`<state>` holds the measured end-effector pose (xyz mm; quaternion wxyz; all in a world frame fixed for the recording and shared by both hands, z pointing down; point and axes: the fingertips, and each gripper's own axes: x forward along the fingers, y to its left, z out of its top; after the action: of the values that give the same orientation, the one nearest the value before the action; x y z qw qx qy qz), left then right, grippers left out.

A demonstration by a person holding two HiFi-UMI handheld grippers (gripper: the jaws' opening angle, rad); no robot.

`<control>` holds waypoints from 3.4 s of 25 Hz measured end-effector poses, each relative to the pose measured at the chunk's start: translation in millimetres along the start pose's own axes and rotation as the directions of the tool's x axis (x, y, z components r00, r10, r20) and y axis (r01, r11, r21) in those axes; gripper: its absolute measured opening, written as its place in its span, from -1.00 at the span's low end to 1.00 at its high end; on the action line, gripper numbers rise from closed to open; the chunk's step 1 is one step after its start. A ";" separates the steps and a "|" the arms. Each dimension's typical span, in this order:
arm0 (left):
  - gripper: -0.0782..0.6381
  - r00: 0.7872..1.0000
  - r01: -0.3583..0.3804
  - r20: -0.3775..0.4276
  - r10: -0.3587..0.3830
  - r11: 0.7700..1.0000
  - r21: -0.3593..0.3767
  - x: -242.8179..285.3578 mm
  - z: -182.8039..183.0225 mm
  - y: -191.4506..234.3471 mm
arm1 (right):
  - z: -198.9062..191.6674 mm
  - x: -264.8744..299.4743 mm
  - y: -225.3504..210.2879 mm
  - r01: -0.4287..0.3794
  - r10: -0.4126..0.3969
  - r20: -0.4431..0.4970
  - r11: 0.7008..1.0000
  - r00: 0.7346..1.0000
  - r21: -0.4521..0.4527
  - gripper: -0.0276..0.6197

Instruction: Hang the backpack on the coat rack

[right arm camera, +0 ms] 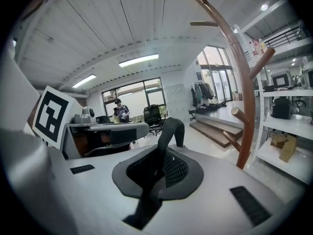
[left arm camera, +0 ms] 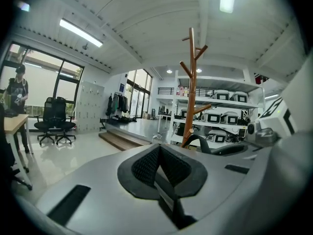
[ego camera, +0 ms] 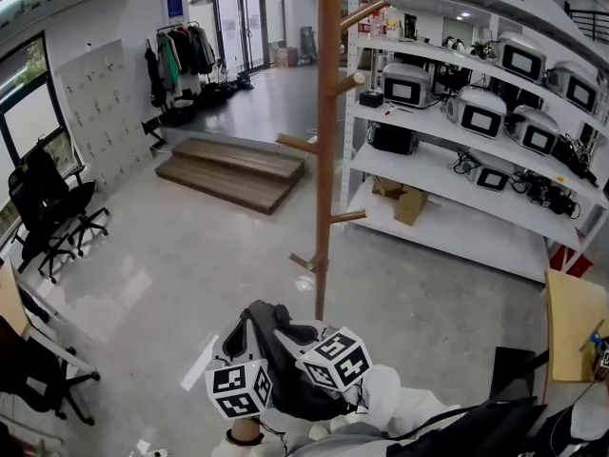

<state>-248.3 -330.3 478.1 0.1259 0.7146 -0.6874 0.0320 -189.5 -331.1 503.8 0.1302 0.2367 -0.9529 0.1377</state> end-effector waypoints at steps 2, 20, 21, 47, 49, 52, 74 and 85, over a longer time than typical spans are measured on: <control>-0.77 1.000 -0.018 0.019 0.018 1.000 0.005 3.2 12.9 5.3 | 17.3 3.5 -2.6 -0.019 0.019 0.014 1.000 1.000 0.000 -0.84; -0.77 0.998 -0.060 0.040 0.056 0.994 0.090 9.3 160.5 28.8 | 210.5 7.0 -10.2 -0.029 0.064 0.197 0.983 0.978 -0.179 -0.84; -0.77 0.997 -0.075 0.033 0.072 0.993 0.088 10.4 164.5 30.9 | 220.2 7.3 -10.7 -0.028 0.066 0.202 0.982 0.977 -0.188 -0.84; -0.77 0.992 -0.118 0.050 0.113 0.986 0.116 25.8 188.6 34.3 | 332.0 -29.6 -74.0 0.004 -0.009 0.428 1.000 0.904 0.012 -0.84; -0.77 0.992 -0.117 0.052 0.112 0.986 0.119 25.5 188.8 32.5 | 330.7 -35.7 -81.7 0.004 -0.026 0.448 0.999 0.894 0.049 -0.84; -0.77 0.993 -0.115 0.052 0.109 0.986 0.119 27.2 186.5 30.0 | 323.8 -39.8 -97.3 -0.001 -0.049 0.471 0.995 0.881 0.104 -0.84; -0.77 0.995 -0.097 -0.012 0.098 0.991 0.089 37.4 147.5 15.2 | 283.0 -43.5 -134.8 -0.024 -0.064 0.471 0.983 0.880 0.180 -0.84; -0.77 0.997 -0.073 -0.023 0.075 0.996 0.060 37.5 118.5 9.9 | 272.5 -44.0 -124.6 -0.011 -0.016 0.479 0.998 0.878 0.054 -0.84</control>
<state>-271.2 -393.6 373.2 0.1122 0.6917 -0.7104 0.0660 -141.1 -507.0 262.0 -0.1159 0.2680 -0.9511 0.1009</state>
